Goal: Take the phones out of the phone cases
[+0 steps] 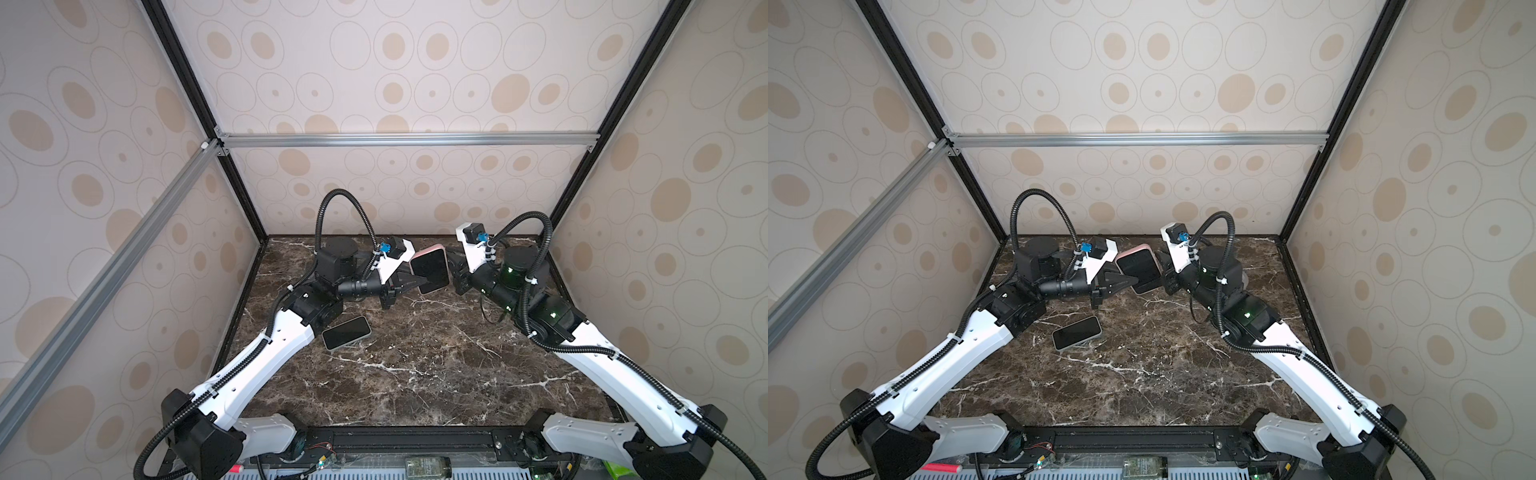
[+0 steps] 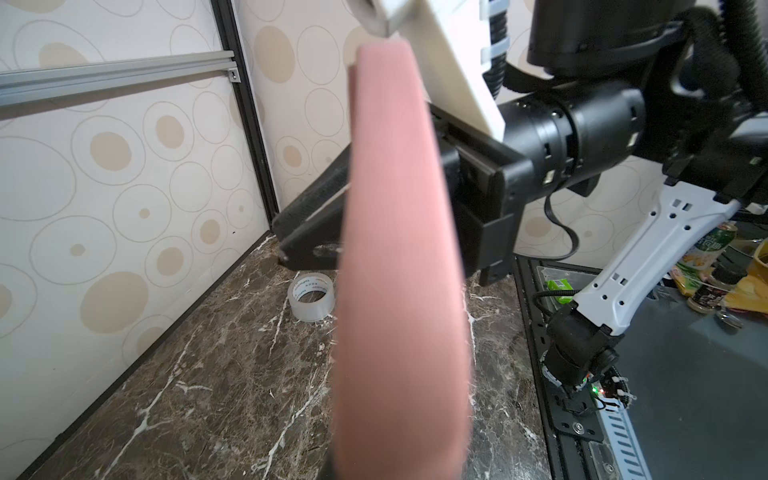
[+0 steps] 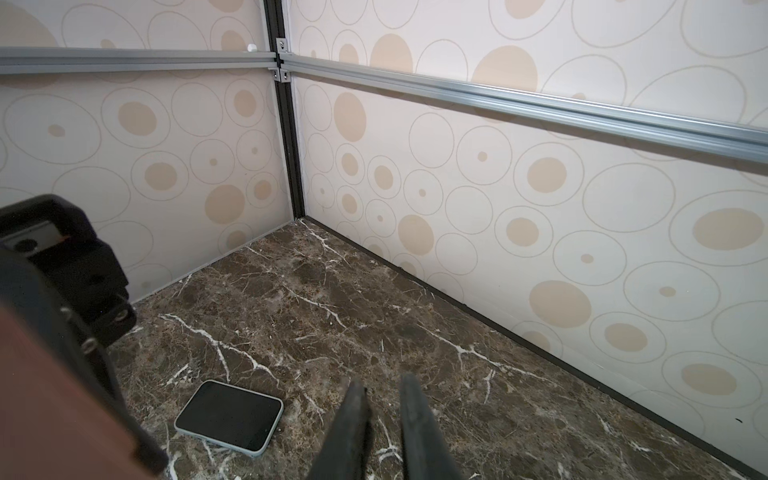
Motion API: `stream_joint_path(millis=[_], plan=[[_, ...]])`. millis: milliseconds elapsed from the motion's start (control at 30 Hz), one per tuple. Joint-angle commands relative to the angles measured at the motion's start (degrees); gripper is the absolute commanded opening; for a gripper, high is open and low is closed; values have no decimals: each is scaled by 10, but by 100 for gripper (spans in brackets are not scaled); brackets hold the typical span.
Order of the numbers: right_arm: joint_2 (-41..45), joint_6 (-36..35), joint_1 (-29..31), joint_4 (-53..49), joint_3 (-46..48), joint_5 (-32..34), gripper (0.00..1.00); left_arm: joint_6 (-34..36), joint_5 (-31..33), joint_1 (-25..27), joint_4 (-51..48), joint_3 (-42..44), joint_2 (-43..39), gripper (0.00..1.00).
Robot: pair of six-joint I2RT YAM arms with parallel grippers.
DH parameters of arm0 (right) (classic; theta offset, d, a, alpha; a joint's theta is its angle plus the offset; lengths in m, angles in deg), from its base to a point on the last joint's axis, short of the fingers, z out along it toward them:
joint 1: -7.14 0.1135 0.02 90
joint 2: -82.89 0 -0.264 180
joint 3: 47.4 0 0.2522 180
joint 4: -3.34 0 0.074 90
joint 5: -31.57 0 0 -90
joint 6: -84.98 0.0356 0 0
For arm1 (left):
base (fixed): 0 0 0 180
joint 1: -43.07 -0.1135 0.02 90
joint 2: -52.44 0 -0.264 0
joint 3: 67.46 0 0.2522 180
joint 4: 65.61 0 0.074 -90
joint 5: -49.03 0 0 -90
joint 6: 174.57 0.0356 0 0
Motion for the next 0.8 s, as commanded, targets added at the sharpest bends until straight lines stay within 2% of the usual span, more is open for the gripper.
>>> stream_joint_path(millis=[0,133,233,333,433,600,767], plan=[[5,-1,-2,14,4,2,18,12,8,1,30,-22,-13,0],[39,8,-16,0,18,-2,18,-8,77,0,30,-18,-19,0],[68,29,-46,-2,37,-73,20,-23,72,-7,46,-11,-21,0],[85,28,-52,13,50,-150,22,-39,64,-11,64,-4,-21,0],[78,29,-52,37,53,-193,24,-50,44,-11,79,-3,-13,0],[52,23,-52,45,39,-204,24,-74,17,-11,106,3,-11,0],[41,19,-52,42,34,-178,23,-77,0,-11,110,5,-14,0]])
